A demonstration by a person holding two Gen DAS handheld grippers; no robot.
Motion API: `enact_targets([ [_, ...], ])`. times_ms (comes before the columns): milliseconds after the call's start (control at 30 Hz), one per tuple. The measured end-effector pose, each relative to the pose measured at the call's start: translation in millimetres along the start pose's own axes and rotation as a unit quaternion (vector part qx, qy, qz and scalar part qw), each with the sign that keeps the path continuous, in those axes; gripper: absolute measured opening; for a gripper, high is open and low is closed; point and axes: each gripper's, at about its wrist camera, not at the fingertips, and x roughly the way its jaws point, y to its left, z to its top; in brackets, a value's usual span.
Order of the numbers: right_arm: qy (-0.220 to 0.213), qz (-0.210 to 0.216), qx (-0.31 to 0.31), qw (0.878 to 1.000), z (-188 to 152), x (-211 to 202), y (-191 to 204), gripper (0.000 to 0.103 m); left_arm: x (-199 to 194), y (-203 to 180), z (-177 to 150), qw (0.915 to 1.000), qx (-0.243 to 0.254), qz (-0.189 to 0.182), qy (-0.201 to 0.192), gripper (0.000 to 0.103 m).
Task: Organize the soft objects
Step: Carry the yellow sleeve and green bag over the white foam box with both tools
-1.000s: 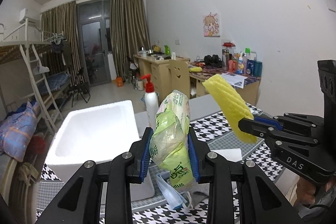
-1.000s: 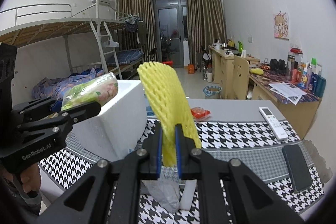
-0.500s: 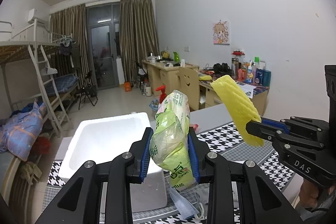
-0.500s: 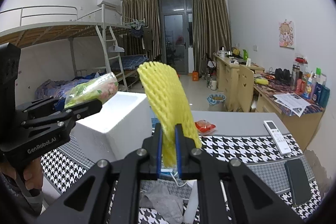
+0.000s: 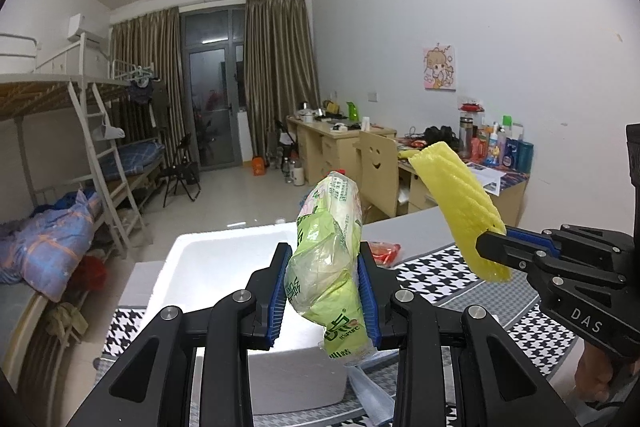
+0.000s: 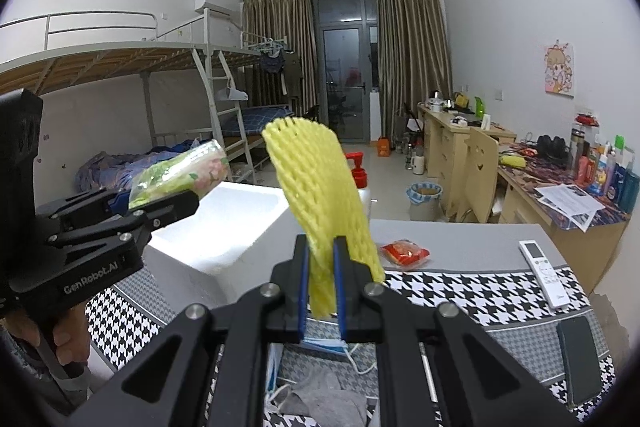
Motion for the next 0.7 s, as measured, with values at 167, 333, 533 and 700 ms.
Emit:
enact_targets([
  [167,-0.003,0.009,0.002,1.0,4.1,3.7,0.8,0.014,3.5,5.8,1.6,0.9999,-0.006,0.012,0.001,0.034],
  [333,0.003,0.02,0.002,1.0,5.9,11.6,5.2,0.014,5.9,11.2,2.0,0.9995,-0.014,0.028,0.002,0.034],
  [533,0.002,0.031,-0.007,0.999,12.3,17.4,13.0,0.014,7.4,15.9,2.5,0.9989,-0.019,0.044,0.003,0.034],
  [700,0.006,0.042,-0.01,0.999,15.3,25.0,16.7,0.014,8.5,21.8,3.5,0.9981,-0.025,0.056,0.003,0.034],
])
